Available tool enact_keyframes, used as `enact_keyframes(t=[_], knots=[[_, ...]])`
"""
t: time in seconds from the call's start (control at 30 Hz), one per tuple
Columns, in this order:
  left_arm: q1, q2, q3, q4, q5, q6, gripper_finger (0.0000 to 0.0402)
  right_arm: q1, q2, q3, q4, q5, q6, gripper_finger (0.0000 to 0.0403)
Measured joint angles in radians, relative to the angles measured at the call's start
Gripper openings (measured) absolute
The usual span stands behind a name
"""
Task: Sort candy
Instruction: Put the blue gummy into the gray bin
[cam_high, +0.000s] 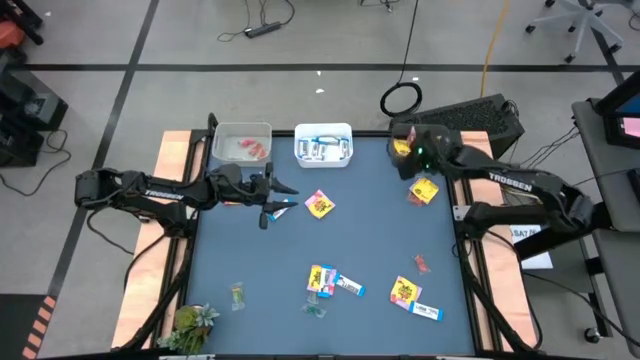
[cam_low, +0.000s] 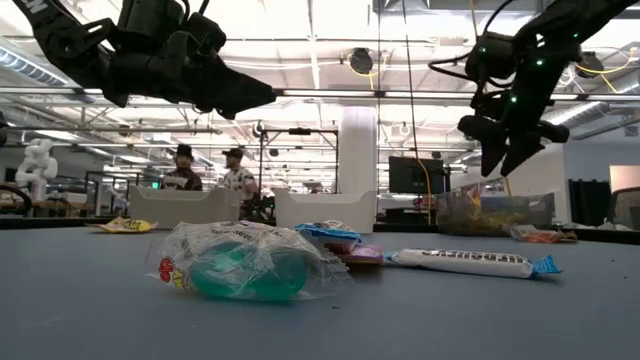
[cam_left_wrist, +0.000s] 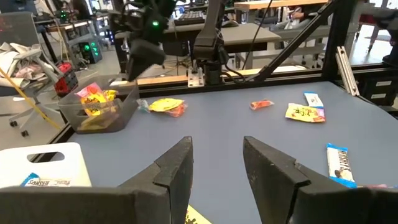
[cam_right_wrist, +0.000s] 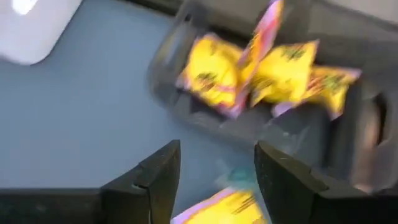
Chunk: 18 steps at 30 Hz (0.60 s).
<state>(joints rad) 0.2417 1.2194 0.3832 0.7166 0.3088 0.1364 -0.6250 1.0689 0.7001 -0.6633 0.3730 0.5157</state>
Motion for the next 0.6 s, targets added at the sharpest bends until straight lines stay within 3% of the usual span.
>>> enact_keyframes(t=[0.13,0.3,0.6], knots=[[0.0,0.0,0.0,0.0,0.0,0.0,0.0148,0.084,0.013,-0.065,-0.005,0.039,0.117,0.0194],[-0.001,0.0,0.0,0.0,0.0,0.0,0.0148,0.095,0.056,-0.15,0.002,0.12,0.22,0.0194],[-0.002,0.0,0.0,0.0,0.0,0.0,0.0148,0.032,0.167,-0.204,0.163,0.154,0.175,0.0194]])
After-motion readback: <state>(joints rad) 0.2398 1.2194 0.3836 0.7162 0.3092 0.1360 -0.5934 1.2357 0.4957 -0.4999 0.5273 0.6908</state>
